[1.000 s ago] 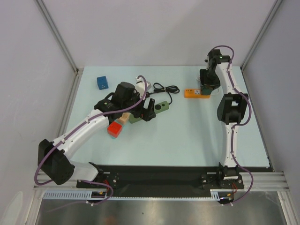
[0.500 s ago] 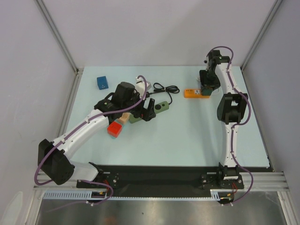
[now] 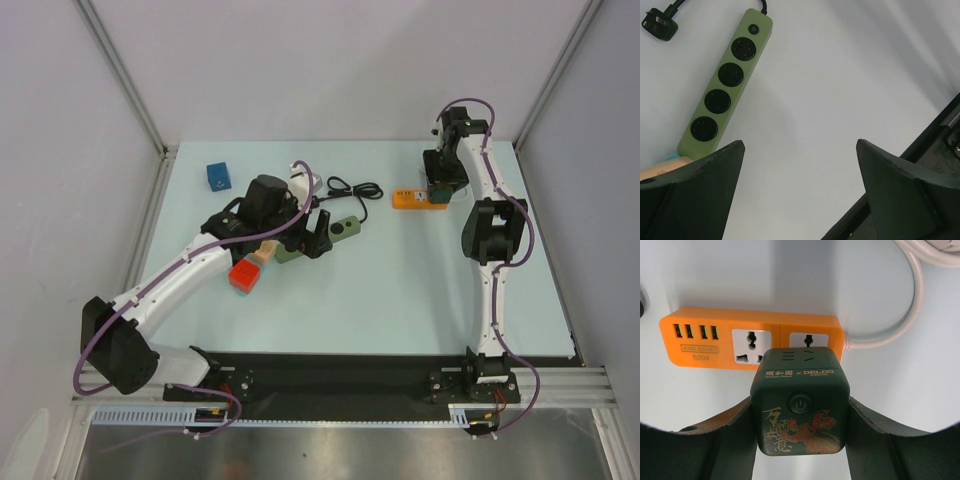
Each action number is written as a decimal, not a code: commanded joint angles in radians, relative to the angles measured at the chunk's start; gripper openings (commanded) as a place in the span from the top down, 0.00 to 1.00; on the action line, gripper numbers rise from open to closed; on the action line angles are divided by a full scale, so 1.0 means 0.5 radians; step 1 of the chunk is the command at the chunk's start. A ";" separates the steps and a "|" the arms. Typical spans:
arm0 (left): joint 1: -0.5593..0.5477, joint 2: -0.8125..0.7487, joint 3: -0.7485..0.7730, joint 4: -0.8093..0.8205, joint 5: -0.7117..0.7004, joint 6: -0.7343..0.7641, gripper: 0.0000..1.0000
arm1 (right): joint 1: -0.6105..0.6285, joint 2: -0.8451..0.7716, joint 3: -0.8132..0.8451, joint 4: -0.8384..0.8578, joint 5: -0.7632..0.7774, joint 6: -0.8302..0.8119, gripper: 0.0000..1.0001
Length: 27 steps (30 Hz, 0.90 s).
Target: Insert the plug
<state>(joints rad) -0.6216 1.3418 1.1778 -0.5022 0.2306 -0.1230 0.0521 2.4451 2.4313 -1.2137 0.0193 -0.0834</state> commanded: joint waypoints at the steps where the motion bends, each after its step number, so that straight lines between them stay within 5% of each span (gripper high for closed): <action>1: -0.002 -0.045 -0.006 0.041 -0.004 0.001 0.00 | 0.019 -0.104 0.064 0.087 -0.008 -0.033 1.00; 27: 0.016 -0.042 -0.006 0.047 0.039 -0.009 0.00 | 0.031 -0.242 0.086 0.129 0.143 -0.039 1.00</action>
<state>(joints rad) -0.6186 1.3418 1.1774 -0.5022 0.2340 -0.1234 0.0597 2.4245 2.4313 -1.1824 0.0597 -0.0875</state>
